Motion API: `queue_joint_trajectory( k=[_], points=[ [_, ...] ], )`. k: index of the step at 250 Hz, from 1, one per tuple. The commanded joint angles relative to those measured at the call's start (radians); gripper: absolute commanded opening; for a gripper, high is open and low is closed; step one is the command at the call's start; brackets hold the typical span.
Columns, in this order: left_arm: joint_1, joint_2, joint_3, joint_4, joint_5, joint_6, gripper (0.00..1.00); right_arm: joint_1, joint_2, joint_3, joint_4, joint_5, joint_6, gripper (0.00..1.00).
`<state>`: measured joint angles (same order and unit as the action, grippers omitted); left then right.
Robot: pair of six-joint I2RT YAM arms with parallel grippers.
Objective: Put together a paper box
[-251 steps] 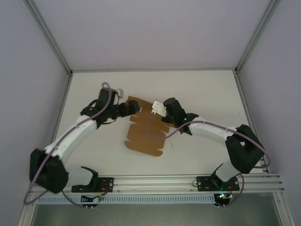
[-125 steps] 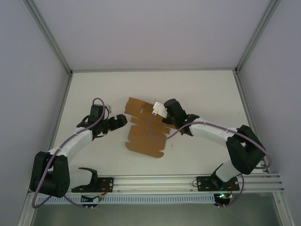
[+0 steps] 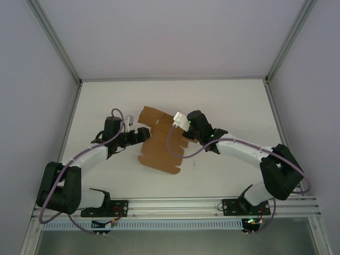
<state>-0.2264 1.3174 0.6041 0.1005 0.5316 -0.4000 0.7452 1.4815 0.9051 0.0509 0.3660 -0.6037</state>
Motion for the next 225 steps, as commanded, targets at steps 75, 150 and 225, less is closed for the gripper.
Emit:
queue_joint_trajectory(
  k=[75,150,225],
  points=[
    [-0.045,0.067,-0.020,0.280,0.185,-0.031,0.59,-0.004,-0.075,0.003,0.064,-0.103,0.085,0.00],
    [-0.060,0.088,-0.020,0.328,0.179,-0.073,0.21,-0.009,-0.083,0.008,0.026,-0.150,0.085,0.00],
    [-0.091,0.128,0.026,0.270,0.107,-0.117,0.00,0.042,-0.052,-0.025,-0.016,-0.078,-0.037,0.00]
  ],
)
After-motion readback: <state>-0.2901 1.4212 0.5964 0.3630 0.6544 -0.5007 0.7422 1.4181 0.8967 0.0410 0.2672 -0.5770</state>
